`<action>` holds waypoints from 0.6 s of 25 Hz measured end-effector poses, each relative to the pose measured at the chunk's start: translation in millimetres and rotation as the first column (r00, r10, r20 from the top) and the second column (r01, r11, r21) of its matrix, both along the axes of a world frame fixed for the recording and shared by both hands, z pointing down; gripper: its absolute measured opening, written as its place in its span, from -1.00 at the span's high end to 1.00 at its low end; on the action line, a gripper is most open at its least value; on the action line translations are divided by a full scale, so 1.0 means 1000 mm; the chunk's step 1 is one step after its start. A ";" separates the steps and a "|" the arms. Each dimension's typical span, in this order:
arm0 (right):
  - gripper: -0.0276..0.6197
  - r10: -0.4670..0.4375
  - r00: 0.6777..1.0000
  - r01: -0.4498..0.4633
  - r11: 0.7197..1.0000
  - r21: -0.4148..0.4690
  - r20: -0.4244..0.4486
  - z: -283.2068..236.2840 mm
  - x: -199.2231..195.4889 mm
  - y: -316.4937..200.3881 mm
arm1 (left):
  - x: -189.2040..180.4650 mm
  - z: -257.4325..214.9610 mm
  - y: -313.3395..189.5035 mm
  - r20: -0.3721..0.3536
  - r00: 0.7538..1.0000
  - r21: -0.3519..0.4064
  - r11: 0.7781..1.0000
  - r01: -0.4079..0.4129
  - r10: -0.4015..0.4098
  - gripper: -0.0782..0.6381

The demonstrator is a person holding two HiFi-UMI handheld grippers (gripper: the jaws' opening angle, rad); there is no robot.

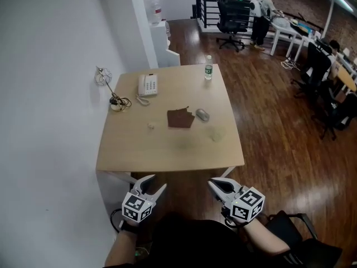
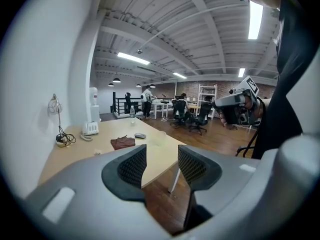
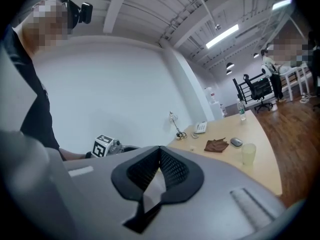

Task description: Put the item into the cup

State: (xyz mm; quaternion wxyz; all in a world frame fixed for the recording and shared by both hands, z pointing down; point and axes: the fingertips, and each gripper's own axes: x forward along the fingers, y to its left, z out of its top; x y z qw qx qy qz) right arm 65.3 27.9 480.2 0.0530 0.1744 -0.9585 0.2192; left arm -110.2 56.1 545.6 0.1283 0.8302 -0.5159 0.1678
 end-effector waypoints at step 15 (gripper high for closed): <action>0.89 0.045 0.992 -0.026 0.987 0.159 -0.117 -0.001 -0.045 -0.090 | -0.072 0.049 -0.129 0.024 1.000 -0.052 0.998 0.020 -0.019 0.25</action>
